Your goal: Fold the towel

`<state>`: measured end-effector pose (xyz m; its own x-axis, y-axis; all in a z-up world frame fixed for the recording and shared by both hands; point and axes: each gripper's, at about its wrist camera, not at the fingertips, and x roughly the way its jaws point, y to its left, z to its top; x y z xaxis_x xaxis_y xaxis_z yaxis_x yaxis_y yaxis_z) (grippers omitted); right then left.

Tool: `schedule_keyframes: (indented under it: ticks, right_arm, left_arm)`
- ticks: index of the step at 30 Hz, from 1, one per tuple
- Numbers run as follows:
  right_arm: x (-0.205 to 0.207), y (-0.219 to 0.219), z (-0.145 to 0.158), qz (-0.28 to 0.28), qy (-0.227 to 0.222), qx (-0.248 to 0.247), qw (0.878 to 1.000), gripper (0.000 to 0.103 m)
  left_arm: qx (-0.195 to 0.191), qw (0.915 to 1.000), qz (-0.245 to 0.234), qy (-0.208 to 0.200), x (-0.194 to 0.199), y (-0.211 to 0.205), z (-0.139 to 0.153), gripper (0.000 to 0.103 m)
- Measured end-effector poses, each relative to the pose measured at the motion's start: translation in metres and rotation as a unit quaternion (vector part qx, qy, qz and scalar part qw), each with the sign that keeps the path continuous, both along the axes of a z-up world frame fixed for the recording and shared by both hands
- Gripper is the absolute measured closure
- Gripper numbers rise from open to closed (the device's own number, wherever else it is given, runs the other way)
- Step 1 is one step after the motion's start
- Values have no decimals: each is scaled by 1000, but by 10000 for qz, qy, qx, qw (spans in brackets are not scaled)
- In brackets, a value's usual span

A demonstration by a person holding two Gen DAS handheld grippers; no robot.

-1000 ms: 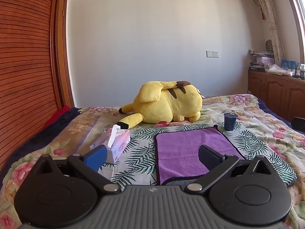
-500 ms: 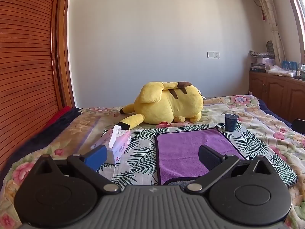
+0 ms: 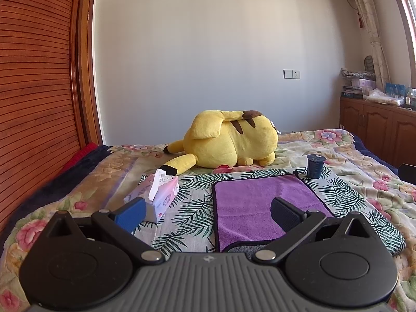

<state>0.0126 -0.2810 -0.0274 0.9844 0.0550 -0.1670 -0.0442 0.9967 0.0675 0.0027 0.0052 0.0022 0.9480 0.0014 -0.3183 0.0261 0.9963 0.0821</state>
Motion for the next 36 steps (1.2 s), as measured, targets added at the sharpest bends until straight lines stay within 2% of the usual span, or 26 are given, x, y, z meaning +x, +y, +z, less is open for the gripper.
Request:
schedule_keyframes:
  ticks: [36]
  right_arm:
    - [1,0,0,-3,24,-7,10000,0]
  left_arm:
    - [13,10000,7,-7,0,0,-1,19]
